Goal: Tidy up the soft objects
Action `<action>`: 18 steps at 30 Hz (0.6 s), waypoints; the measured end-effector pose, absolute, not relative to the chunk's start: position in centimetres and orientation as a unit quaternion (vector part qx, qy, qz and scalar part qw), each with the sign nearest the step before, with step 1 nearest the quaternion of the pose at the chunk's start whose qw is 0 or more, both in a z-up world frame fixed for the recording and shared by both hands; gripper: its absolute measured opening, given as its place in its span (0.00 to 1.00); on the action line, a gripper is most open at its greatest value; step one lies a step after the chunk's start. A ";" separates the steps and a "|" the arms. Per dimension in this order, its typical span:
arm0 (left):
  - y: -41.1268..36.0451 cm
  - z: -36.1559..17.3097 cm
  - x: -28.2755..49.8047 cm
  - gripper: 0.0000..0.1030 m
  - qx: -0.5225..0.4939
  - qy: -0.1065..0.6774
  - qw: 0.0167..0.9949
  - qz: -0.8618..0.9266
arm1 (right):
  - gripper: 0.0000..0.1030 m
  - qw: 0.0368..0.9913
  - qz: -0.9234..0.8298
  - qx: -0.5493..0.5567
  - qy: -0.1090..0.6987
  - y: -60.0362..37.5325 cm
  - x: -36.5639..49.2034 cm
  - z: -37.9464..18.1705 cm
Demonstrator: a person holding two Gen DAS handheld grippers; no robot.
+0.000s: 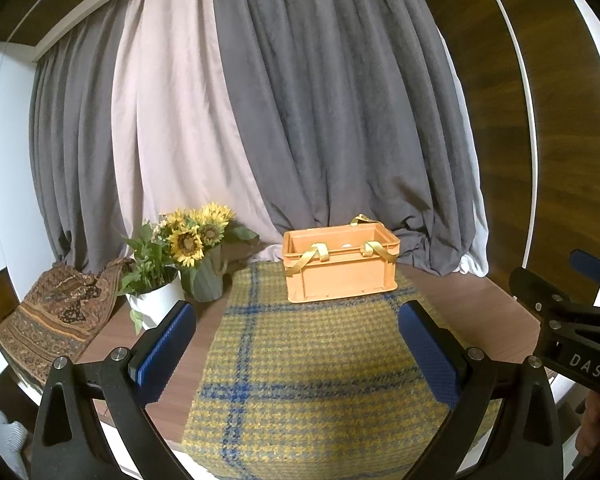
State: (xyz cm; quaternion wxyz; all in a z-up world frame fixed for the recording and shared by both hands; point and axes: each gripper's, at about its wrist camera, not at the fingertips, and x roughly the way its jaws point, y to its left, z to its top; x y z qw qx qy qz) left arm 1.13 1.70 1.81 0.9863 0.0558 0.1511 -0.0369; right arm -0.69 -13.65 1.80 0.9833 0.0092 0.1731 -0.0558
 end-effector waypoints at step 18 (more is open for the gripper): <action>1.7 2.2 0.9 1.00 0.056 0.146 0.987 -0.038 | 0.91 0.984 -0.058 0.010 0.169 -13.8 -0.9 2.2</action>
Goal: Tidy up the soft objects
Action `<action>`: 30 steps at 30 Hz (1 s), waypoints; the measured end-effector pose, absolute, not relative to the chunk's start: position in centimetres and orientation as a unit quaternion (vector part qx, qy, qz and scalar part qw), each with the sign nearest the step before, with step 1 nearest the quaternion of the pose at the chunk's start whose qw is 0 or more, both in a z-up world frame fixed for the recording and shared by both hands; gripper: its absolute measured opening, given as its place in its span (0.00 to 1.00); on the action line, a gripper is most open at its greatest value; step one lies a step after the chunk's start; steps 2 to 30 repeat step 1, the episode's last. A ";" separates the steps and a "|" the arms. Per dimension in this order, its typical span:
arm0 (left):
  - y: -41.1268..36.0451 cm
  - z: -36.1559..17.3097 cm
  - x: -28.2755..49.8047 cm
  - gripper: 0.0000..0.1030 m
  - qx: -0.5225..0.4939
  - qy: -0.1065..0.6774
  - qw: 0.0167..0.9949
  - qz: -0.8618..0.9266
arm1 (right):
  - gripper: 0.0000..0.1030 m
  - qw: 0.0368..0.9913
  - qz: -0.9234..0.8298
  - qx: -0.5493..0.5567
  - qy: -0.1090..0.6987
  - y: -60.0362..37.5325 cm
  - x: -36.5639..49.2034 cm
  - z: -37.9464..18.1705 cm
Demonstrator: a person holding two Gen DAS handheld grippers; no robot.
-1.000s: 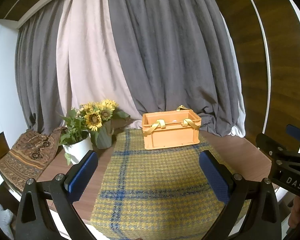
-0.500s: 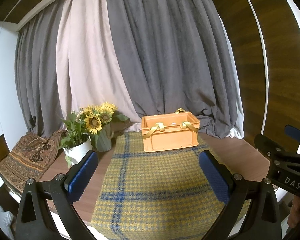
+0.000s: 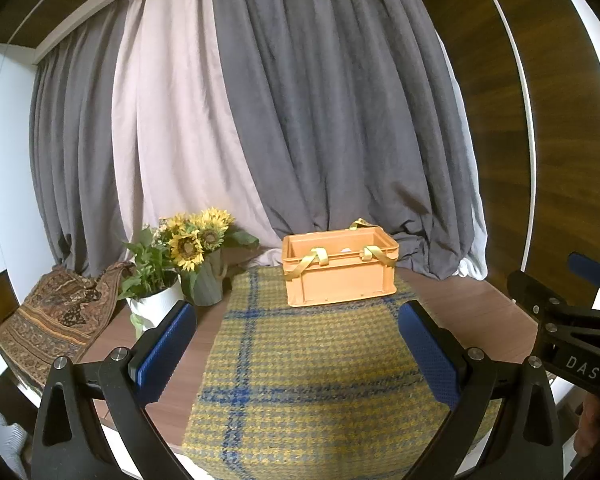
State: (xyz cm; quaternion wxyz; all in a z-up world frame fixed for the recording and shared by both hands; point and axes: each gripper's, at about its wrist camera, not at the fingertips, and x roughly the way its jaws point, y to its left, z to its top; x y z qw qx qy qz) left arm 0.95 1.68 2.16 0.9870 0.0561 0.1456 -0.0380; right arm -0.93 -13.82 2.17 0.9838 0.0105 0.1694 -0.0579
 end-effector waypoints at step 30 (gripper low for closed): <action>1.7 2.1 1.0 1.00 0.056 0.146 0.987 -0.038 | 0.91 0.984 -0.058 0.010 0.170 -13.8 -0.9 2.2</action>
